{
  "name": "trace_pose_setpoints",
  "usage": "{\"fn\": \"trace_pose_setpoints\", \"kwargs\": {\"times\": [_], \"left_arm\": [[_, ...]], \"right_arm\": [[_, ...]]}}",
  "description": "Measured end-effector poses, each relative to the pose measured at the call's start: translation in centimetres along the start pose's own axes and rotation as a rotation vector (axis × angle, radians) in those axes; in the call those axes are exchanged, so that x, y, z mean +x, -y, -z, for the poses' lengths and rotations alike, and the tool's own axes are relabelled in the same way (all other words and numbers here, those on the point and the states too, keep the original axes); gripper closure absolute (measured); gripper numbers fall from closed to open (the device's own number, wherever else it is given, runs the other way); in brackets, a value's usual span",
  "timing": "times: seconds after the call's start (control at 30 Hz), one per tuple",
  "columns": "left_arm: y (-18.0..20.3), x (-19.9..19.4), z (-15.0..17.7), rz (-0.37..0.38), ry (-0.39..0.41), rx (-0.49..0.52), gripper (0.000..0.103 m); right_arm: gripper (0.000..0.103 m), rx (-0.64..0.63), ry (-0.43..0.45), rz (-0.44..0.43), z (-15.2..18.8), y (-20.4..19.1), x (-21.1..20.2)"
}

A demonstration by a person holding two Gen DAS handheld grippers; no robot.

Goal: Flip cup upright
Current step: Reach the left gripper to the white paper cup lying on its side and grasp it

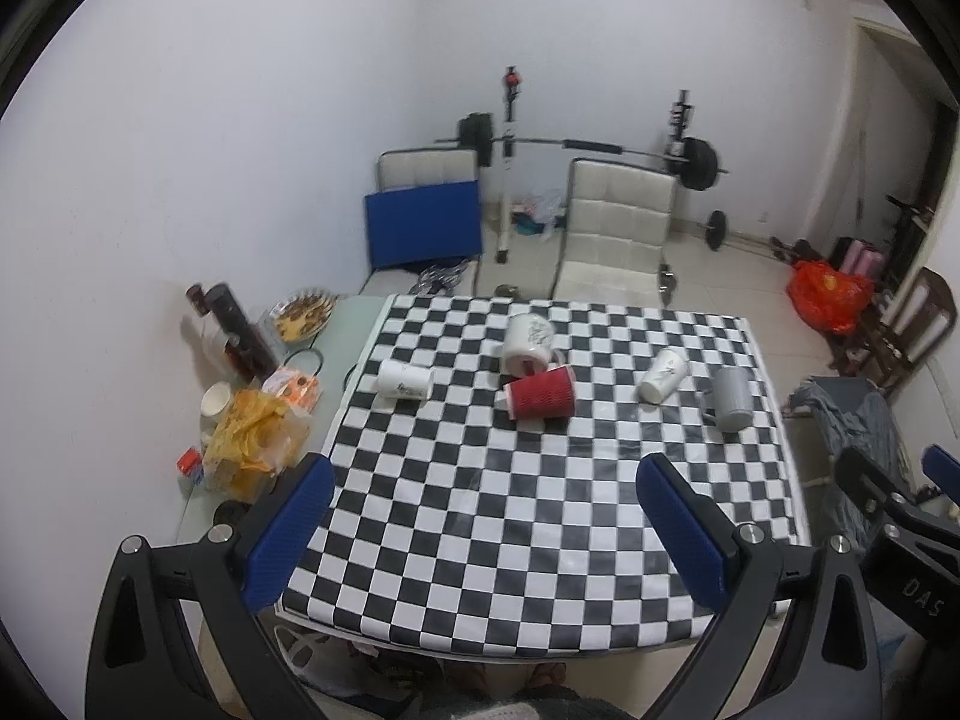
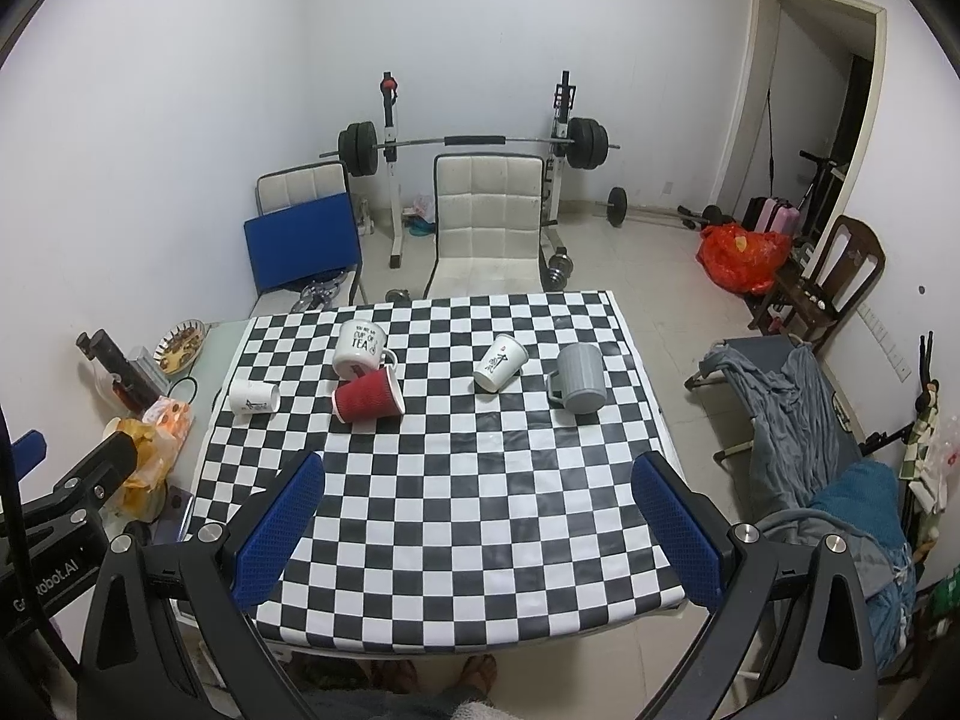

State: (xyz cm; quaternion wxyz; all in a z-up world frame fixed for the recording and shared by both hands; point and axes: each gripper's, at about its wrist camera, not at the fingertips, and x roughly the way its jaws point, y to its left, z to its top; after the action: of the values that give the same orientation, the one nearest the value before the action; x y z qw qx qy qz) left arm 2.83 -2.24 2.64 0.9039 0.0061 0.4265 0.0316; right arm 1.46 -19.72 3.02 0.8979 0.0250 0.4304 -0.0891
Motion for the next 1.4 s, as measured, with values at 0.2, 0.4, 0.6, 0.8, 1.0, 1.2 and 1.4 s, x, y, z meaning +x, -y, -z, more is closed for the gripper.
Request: {"fn": "trace_pose_setpoints", "kwargs": {"times": [0.2, 0.4, 0.6, 0.8, 1.0, 1.2, 1.4], "left_arm": [[-0.6, 5.6, 1.3, -0.151, -0.092, -0.062, 0.000], [-3.4, 11.6, 3.3, -0.262, -0.202, -0.116, 0.000], [-6.5, 16.9, 4.6, -0.319, -0.299, -0.155, 0.000], [-9.5, 23.0, 4.3, -0.322, -0.404, -0.183, 0.000], [-13.1, 29.3, 2.5, -0.272, -0.502, -0.248, 0.000], [-16.7, 35.9, -0.6, -0.202, -0.575, -0.352, 0.000], [-19.5, 42.3, -1.4, 0.018, -0.685, -0.614, 0.001]], "right_arm": [[0.000, -0.024, -0.079, -0.032, 0.5, 0.3, 6.5], [0.000, -0.103, -0.189, -0.075, 2.4, -2.0, 15.0], [0.000, -0.208, -0.301, -0.101, 4.9, -7.1, 23.1], [0.000, -0.280, -0.429, -0.114, 6.1, -12.7, 30.5], [0.000, -0.332, -0.492, -0.097, 4.3, -18.5, 36.2], [0.000, -0.357, -0.491, -0.094, -0.1, -24.3, 40.9], [0.000, -0.374, -0.488, -0.056, -3.9, -29.6, 46.1]]}}
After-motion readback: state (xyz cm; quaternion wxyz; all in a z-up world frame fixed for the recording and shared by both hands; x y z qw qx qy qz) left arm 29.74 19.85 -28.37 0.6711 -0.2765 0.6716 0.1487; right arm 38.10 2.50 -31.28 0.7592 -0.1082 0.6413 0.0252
